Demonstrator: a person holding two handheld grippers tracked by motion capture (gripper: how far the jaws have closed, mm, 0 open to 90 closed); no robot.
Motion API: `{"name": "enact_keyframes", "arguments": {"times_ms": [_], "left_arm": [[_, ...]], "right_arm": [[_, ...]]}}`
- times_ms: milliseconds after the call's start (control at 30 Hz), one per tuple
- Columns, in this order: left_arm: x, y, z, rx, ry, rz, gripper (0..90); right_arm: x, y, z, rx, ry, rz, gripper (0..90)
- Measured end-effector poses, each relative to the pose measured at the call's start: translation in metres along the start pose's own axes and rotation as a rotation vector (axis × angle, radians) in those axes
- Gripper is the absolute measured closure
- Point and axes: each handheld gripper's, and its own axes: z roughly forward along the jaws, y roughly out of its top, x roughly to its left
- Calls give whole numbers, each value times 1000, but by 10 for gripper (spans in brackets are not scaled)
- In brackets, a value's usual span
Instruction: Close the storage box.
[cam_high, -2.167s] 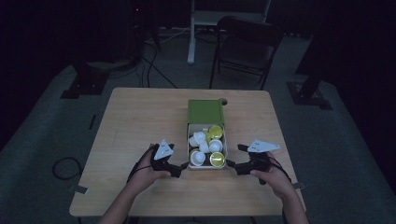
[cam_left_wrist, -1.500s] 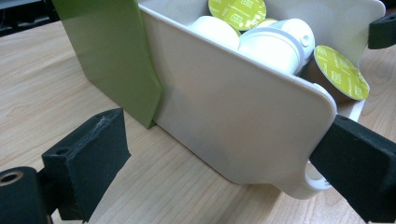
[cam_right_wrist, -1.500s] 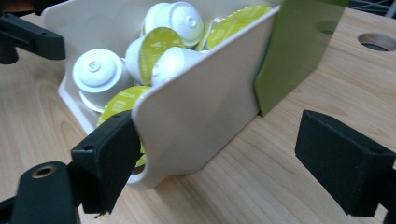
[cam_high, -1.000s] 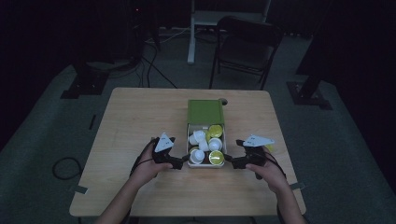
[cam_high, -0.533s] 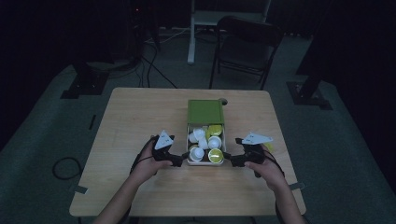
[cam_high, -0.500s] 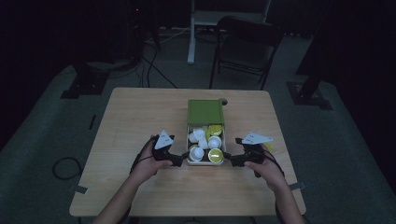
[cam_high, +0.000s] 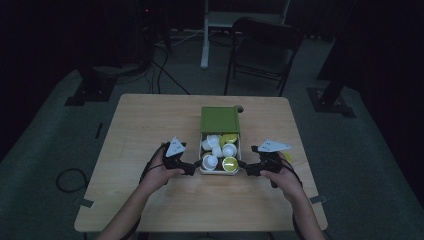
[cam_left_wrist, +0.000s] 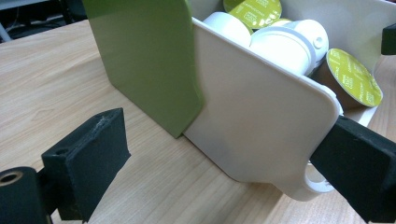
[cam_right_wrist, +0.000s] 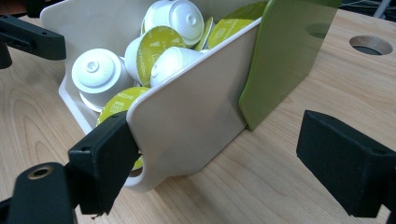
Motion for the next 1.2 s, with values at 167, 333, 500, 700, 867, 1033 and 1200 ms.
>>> {"name": "enact_keyframes", "arguments": {"times_ms": [167,333,500,700,867,1033,1200], "left_arm": [[3,0,1,-1,3,-6,56],[4,1,3,2,4,-3,56],[5,3,4,4,6,-2,56],[7,4,6,8,8,2,56],[8,5,8,7,9,-3,56],[10,6,9,10,8,-4,56],[11,7,10,8,6,-11,56]], "right_arm": [[0,1,2,0,-2,1,128],[-1,2,3,3,-7,-2,127],[-2,3,4,4,-13,1,127],[-5,4,6,1,-17,10,127],[-7,5,7,-1,-20,13,127],[-9,6,9,-2,-23,17,125],[-10,7,10,-1,-25,26,124]]}}
